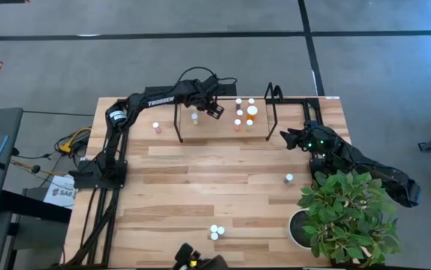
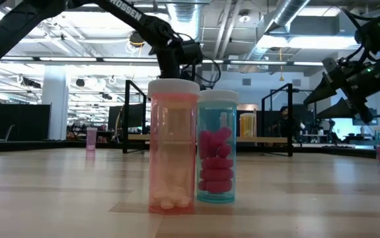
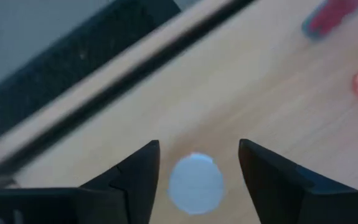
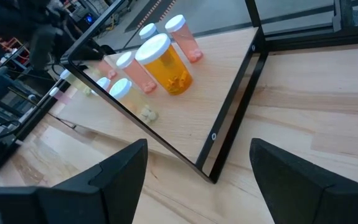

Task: Pick and place medicine bottles onto shelf by color
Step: Put the pink pill bottle on the shelf

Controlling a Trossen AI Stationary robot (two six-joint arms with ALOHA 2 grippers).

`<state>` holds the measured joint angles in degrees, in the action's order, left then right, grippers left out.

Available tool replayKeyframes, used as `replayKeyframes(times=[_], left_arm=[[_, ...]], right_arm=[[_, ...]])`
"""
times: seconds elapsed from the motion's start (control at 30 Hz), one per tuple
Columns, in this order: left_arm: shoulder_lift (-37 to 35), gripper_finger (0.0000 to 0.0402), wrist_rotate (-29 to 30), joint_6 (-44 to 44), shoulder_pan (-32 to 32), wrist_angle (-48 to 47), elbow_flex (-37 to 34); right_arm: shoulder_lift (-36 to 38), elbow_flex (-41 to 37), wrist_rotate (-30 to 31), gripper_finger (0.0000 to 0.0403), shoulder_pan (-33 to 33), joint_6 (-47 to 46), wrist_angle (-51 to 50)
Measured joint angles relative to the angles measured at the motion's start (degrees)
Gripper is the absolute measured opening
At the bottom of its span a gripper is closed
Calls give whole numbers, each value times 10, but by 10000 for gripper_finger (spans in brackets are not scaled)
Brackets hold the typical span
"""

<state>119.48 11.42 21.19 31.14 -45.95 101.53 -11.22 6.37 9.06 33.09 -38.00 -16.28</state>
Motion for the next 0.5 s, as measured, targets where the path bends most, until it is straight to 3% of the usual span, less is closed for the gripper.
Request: replayKeyframes(times=[0.2,0.5], left_arm=[[0,234,20,-17,-3,-74,88],[-1,237,20,-4,-11,-304,263]], right_arm=[[0,0,0,305,0,0,0],[0,0,0,305,0,0,0]])
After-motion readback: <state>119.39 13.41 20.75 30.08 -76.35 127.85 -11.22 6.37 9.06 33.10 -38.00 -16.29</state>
